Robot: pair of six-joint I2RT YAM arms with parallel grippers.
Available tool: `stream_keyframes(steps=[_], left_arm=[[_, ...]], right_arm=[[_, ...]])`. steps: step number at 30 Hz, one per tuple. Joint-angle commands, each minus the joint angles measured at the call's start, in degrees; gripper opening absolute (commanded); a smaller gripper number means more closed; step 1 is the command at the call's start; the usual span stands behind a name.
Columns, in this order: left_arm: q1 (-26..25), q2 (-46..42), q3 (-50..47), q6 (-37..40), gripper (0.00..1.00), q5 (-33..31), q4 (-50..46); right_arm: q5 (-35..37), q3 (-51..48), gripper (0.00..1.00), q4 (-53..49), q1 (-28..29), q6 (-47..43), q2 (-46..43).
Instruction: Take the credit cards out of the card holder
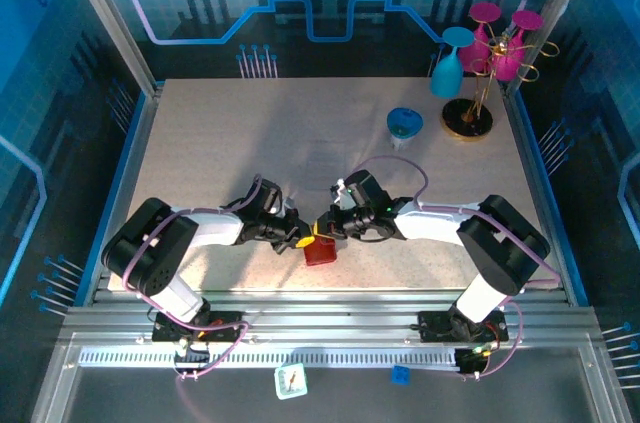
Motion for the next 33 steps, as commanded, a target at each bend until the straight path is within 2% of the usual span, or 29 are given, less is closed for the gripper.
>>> stream_keyframes(steps=[1,3,5,7,13,21,27,33], left_arm=[[-0.4,1.7,-0.6,1.0,0.00,-3.1,-4.9],[-0.4,0.4,0.5,2.3,0.00,-4.0,-7.5],[-0.4,-0.1,1.8,3.5,0.00,-4.6,-9.9],[-0.3,-0.1,2.4,4.4,0.00,-4.8,-11.2],[-0.3,1.3,1.3,3.3,0.00,-4.0,-9.1],[-0.3,2.8,0.0,1.1,0.00,-2.2,-4.3],[0.2,4.2,-1.5,-0.3,0.00,-0.4,-0.6],[1.4,5.0,-3.2,-1.0,0.00,1.1,2.5]], right_arm=[[-1.1,-0.4,0.00,0.6,-0.9,0.5,-2.4],[0.7,1.0,0.00,-4.8,-1.0,-1.4,-3.2],[5.2,4.8,0.00,-16.4,-0.8,-5.6,-2.8],[9.7,8.5,0.06,-24.9,-0.1,-9.3,-1.9],[17.7,16.7,0.17,-38.9,3.9,-14.6,1.8],[22.8,23.3,0.22,-45.0,8.7,-16.4,8.3],[26.2,25.0,0.25,-46.3,10.6,-17.3,10.0],[26.3,24.8,0.30,-44.6,11.0,-17.9,10.5]])
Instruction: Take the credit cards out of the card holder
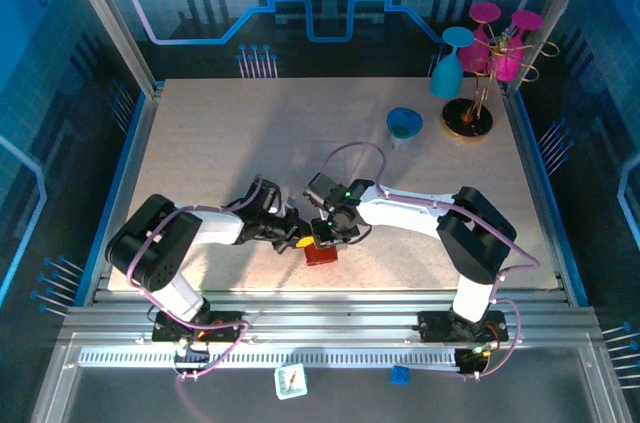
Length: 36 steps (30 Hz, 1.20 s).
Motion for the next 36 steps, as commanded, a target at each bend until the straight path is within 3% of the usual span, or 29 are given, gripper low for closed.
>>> stream_keyframes(steps=[1,20,28,33,36], left_arm=[[0.5,3.2,-2.6,-0.9,0.00,-2.1,-1.4],[1.9,4.9,-4.0,-0.4,0.00,-0.3,0.4],[2.1,4.9,-3.9,-0.1,0.00,-0.6,-0.6],[2.1,4.1,-3.6,0.7,0.00,-1.3,-2.9],[2.2,3.9,-3.3,1.2,0.00,-1.6,-4.1]], right_arm=[[1.6,0.8,0.30,-0.4,0.9,-0.8,1.0],[9.0,-0.4,0.27,1.1,3.3,-1.0,4.2],[11.6,-0.4,0.15,0.7,3.9,-1.2,3.9],[12.8,-1.9,0.00,1.6,3.8,-0.8,1.0],[11.8,-3.2,0.00,2.8,3.0,-0.4,-1.2]])
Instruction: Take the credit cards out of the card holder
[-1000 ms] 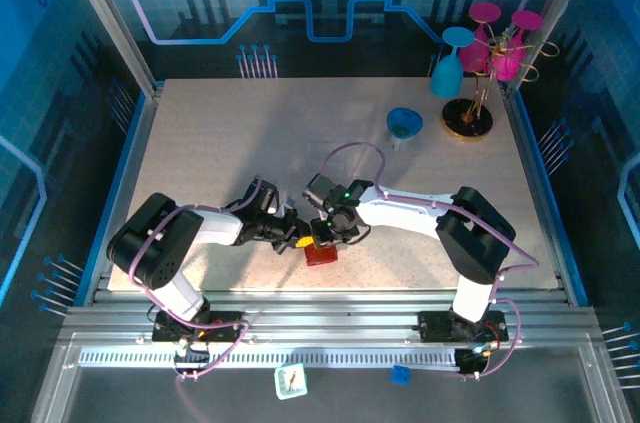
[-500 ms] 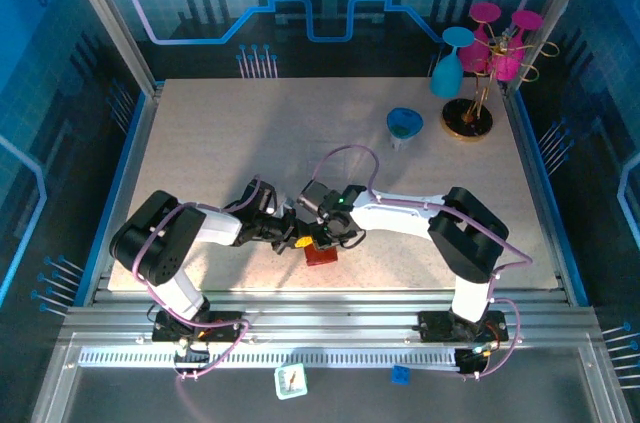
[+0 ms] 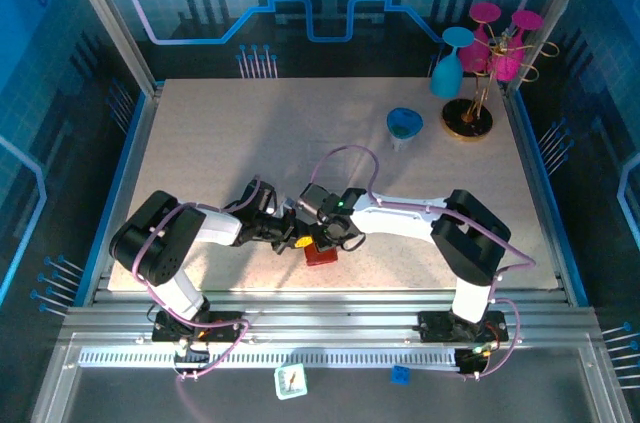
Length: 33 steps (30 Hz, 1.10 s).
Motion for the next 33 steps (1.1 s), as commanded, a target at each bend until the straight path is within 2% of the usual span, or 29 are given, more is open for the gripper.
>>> stream_keyframes(steps=[1,12,13,18,23,28,33], left_arm=[[0.3,2.0,-1.4,1.1,0.00,-6.1,-9.6],[0.5,1.7,-1.1,1.8,0.00,-6.5,-11.0],[0.5,1.3,-0.8,1.6,0.00,-6.6,-11.3],[0.5,-2.8,3.7,3.1,0.14,-7.3,-15.9],[0.5,-7.8,10.9,8.5,0.21,-11.1,-26.8],[1.4,-8.6,21.9,15.7,0.27,-14.5,-38.0],[2.3,-10.6,24.8,16.0,0.30,-15.9,-37.4]], right_arm=[[0.6,-2.6,0.00,0.8,-1.0,0.9,-2.4],[-15.3,-14.7,0.00,15.1,-10.3,6.9,-11.9],[-15.7,-15.2,0.00,15.6,-10.8,7.0,-12.6],[-16.6,-17.4,0.00,15.6,-13.3,7.0,-16.6],[-16.9,-17.0,0.00,13.7,-14.5,6.1,-20.3],[-18.1,-14.6,0.00,11.8,-14.5,5.5,-21.2],[-19.1,-13.8,0.00,11.9,-14.1,6.5,-22.9]])
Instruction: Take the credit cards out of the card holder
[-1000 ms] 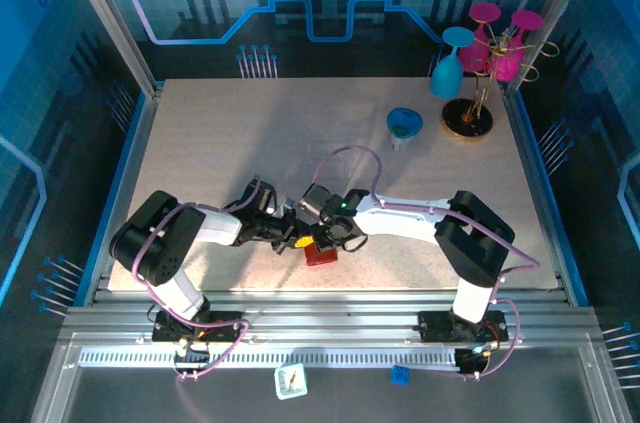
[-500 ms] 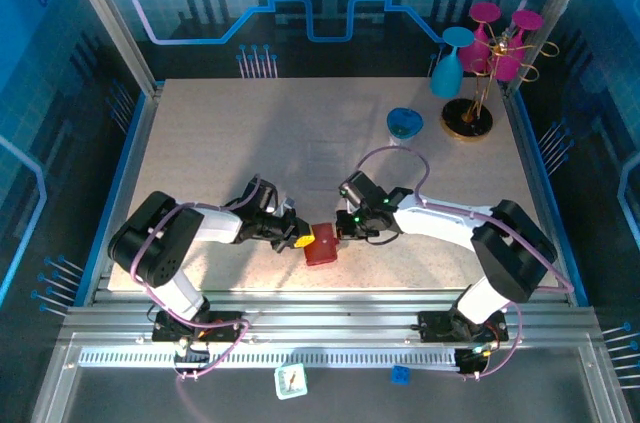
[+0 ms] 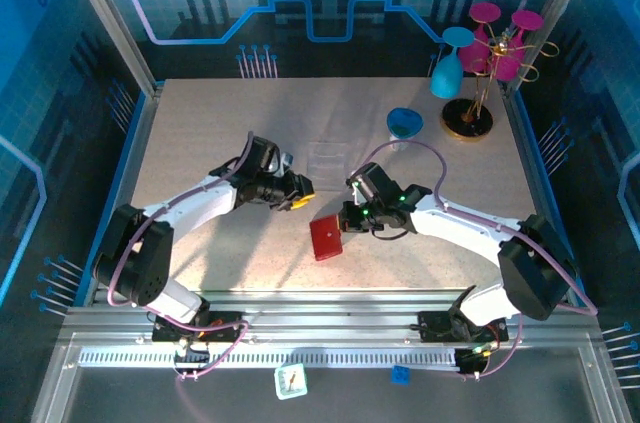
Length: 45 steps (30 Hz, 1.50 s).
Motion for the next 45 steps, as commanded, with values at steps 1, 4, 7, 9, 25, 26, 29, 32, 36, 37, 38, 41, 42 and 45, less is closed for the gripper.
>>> stream_keyframes(steps=[1,4,7,9,25,26,29,32,36,37,38,41,42,45], left_arm=[[1.0,-2.0,1.4,2.7,0.31,-2.8,-4.7],[2.3,-2.3,3.9,3.2,0.34,-3.4,-4.5],[3.5,-2.2,6.8,4.7,0.35,-2.4,-4.8],[3.9,-2.2,7.8,5.7,0.35,-2.6,-4.4],[6.4,-4.1,2.7,5.0,0.35,-1.4,1.7],[7.0,-4.5,2.2,5.1,0.34,-1.3,1.6],[8.7,-5.7,1.1,5.4,0.35,-1.3,0.9],[9.4,-6.1,0.9,6.2,0.35,-0.8,-0.1],[9.3,-4.8,0.8,6.9,0.35,1.6,-0.4],[9.3,-4.5,0.7,6.8,0.35,2.0,-0.3],[9.2,-4.2,0.5,6.7,0.35,2.4,-0.2],[8.6,-3.5,-0.1,6.7,0.35,2.6,-0.1],[8.4,-3.4,-0.1,6.8,0.35,2.6,-0.1],[7.0,-2.6,0.2,6.9,0.35,2.4,-0.1]], right_arm=[[-1.4,2.6,0.00,-1.4,0.2,0.4,-2.6],[-0.8,4.1,0.00,-2.4,1.0,0.4,-3.1],[-0.4,5.2,0.00,-2.9,2.2,0.7,-2.9],[0.3,6.0,0.00,-2.9,3.2,1.1,-2.5],[3.7,13.9,0.00,-1.7,9.3,2.5,4.2],[3.8,14.4,0.00,-1.6,9.4,2.4,4.8],[4.0,15.8,0.00,-1.7,9.4,1.8,6.4],[3.7,17.3,0.00,-0.9,9.3,1.7,7.6],[4.8,18.6,0.00,-1.2,9.3,1.6,8.0],[5.3,18.3,0.00,-1.3,9.3,1.5,7.6],[5.9,17.8,0.00,-1.5,9.1,1.6,7.2],[6.8,15.2,0.00,-1.6,8.1,2.0,5.4],[7.0,14.3,0.00,-1.6,7.7,2.3,4.6],[7.4,11.0,0.00,-1.8,5.9,2.5,2.4]])
